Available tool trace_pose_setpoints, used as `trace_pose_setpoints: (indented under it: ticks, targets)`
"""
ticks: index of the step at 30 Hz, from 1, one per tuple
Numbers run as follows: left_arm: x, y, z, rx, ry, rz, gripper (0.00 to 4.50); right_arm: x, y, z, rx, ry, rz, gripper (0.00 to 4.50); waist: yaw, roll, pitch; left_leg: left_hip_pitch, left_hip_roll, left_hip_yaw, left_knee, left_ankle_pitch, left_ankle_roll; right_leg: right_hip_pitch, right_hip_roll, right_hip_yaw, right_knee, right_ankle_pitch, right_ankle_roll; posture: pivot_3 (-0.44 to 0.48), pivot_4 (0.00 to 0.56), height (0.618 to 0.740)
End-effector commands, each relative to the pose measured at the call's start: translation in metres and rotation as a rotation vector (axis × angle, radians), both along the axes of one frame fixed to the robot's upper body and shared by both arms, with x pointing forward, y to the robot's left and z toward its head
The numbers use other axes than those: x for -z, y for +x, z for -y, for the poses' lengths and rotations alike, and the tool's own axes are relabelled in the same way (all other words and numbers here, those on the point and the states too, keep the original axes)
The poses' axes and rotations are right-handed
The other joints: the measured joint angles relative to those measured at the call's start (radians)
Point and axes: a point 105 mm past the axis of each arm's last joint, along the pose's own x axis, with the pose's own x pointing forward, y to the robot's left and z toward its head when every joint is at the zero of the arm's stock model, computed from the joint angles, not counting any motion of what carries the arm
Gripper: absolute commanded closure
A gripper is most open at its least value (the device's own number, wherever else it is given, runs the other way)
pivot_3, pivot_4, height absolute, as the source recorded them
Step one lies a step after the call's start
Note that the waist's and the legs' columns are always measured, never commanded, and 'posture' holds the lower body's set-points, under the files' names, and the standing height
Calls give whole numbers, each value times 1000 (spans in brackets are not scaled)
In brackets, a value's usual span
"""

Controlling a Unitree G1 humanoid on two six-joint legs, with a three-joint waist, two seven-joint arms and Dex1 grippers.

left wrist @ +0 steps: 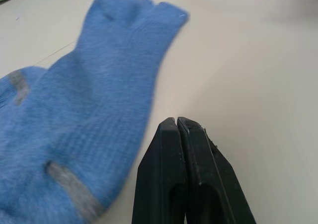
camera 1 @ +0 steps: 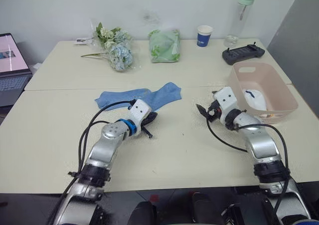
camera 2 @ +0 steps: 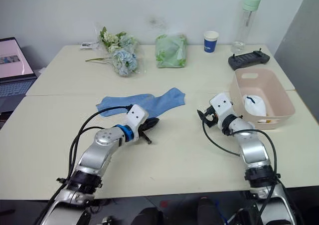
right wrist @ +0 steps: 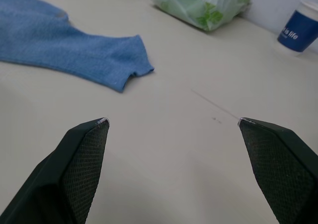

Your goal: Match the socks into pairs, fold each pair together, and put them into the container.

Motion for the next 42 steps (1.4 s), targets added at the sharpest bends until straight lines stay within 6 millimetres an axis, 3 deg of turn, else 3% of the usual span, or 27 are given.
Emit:
trace_pose_setpoints:
  ticks: [1, 6, 9, 12, 17, 22, 29, 32, 42]
  targets:
    - [-15, -9, 0, 48, 29, 47, 4479, -11, -6, -7, -65, -1, 33, 0, 0, 0, 0, 0, 0, 0, 0, 0, 0, 0, 0, 0, 0, 0, 0, 0, 150, 740]
    - [-29, 2, -8, 10, 11, 130, 4479, -15, 0, -8, -63, 9, 37, 0, 6, 0, 0, 0, 0, 0, 0, 0, 0, 0, 0, 0, 0, 0, 0, 0, 150, 740]
    - [-26, 14, -7, -17, 14, 123, 3931, -18, -1, -16, -82, 33, 44, 0, 10, 0, 0, 0, 0, 0, 0, 0, 0, 0, 0, 0, 0, 0, 0, 0, 150, 740]
    - [-23, 18, -7, -26, 24, 115, 3044, -20, -4, -21, -105, 44, 41, 0, 9, 0, 0, 0, 0, 0, 0, 0, 0, 0, 0, 0, 0, 0, 0, 0, 150, 740]
    - [-15, 33, -15, -84, 50, 80, 1480, -26, -32, -36, -277, 124, -15, 0, 10, 0, 0, -1, 0, -1, 0, 0, 0, 0, 0, -1, -1, 0, 0, 0, 150, 740]
    - [-11, 42, -24, -129, 103, 72, 6, -16, -39, -33, -284, 102, -65, 0, 11, 0, 0, -2, -1, -1, 1, 0, 0, 0, 0, -1, -1, 0, 0, 0, 150, 740]
    - [-18, 46, -27, -136, 88, 73, 6, -20, -33, -35, -257, 119, -48, 0, 9, 0, 0, -1, 0, -1, 1, 0, 0, 0, 0, -2, 0, 0, 0, 0, 150, 740]
    - [-19, 47, -25, -132, 78, 67, 566, -20, -33, -35, -257, 117, -49, 0, 10, 0, 0, -1, -1, -1, 1, 0, 0, 0, 0, -1, 0, 0, 0, 0, 150, 740]
    - [-23, 49, -21, -120, 72, 90, 3607, -17, -31, -33, -240, 126, -49, 0, 10, 0, 0, -2, -1, -2, 1, 0, 0, 0, 0, -2, 0, 0, 0, 0, 150, 740]
